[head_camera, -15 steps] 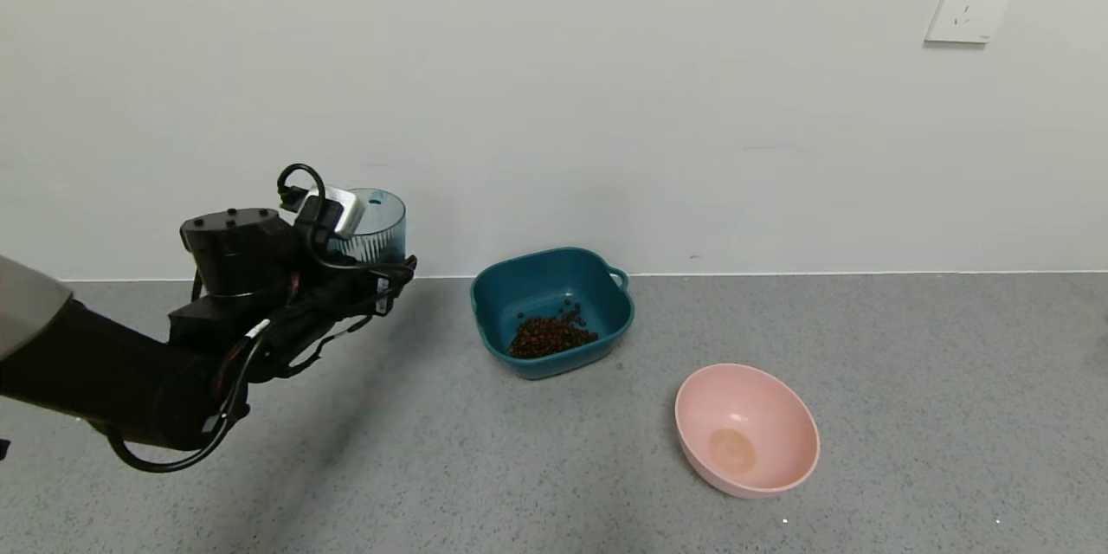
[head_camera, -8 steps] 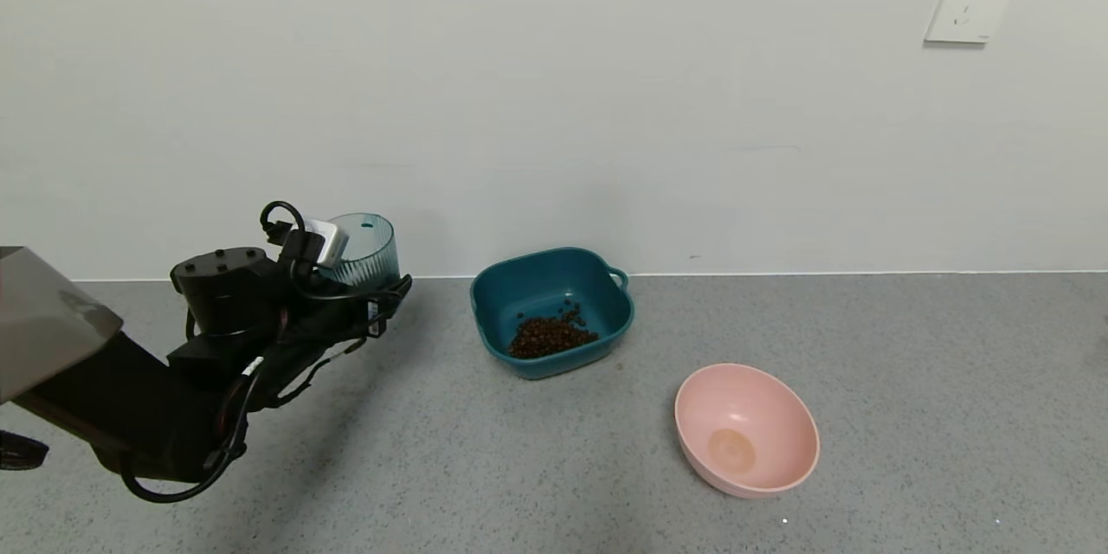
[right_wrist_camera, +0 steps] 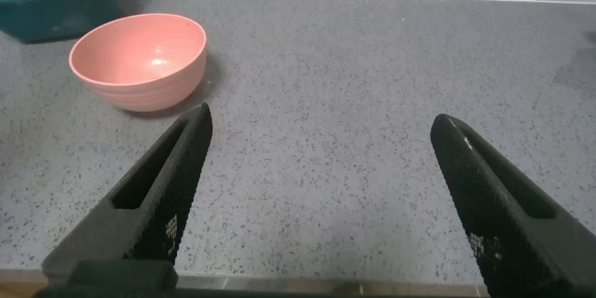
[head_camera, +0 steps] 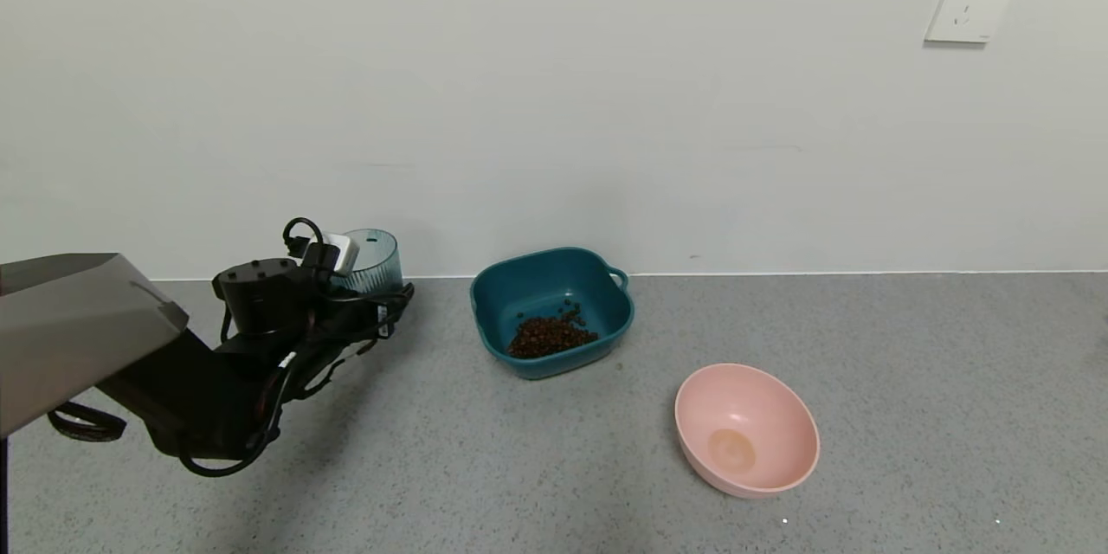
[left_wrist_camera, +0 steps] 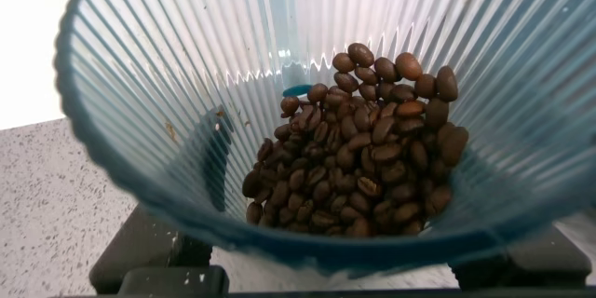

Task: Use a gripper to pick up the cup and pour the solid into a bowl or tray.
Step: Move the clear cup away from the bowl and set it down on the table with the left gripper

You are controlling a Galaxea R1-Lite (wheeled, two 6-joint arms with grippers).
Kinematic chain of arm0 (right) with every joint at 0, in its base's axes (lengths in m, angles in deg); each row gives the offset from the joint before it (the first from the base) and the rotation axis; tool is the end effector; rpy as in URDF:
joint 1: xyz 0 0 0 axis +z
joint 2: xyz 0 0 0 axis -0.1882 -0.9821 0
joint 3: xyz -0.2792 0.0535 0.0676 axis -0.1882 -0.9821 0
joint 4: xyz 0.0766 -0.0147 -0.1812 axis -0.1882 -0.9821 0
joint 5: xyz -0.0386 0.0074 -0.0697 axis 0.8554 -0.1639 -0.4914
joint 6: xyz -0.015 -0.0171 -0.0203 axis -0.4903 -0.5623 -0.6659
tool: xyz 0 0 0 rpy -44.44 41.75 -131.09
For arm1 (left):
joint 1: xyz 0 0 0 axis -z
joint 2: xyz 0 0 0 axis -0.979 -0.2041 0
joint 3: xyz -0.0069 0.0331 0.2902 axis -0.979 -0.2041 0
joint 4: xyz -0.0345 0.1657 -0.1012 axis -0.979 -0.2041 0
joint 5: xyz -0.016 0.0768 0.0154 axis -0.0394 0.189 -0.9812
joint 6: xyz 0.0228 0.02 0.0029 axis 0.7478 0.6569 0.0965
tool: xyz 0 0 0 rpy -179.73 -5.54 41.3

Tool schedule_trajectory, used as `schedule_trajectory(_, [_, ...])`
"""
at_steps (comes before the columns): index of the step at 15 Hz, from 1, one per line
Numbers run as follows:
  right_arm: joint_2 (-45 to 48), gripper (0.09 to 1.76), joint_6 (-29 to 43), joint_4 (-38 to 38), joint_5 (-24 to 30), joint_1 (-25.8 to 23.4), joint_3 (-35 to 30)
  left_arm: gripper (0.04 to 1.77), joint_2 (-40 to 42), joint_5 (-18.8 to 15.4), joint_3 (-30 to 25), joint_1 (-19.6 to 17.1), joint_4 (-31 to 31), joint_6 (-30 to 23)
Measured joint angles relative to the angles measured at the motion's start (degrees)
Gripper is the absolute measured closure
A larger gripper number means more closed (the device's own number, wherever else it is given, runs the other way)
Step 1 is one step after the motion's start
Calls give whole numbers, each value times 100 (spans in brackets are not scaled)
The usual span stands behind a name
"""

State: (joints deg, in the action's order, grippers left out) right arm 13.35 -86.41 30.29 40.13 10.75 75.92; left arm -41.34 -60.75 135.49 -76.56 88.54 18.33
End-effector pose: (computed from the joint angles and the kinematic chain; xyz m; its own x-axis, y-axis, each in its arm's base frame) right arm 0.0005 0.0000 0.0760 1.0000 -0.0018 0.0022 0.0018 1.0000 0.0061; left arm 0.3885 -0.0116 0.0626 0.9883 -0.0417 -0.1468 0.0641 0.9864 0.1516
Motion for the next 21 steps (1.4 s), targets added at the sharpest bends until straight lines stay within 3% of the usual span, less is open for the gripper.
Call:
schedule_trajectory(5, [0, 14, 0, 0, 0, 0, 0, 48, -667, 54, 612, -149, -98, -9])
schedule_trajectory(10, [0, 14, 2, 0, 0, 0, 0, 48, -1187, 324, 1051, -101, -290, -278])
schedule_trajectory(16, [0, 14, 0, 0, 0, 0, 0, 48, -1358, 358, 1161, -52, -345, -369])
schedule_trajectory(21, [0, 14, 2, 0, 0, 0, 0, 29, -1362, 358, 1117, -49, -338, -369])
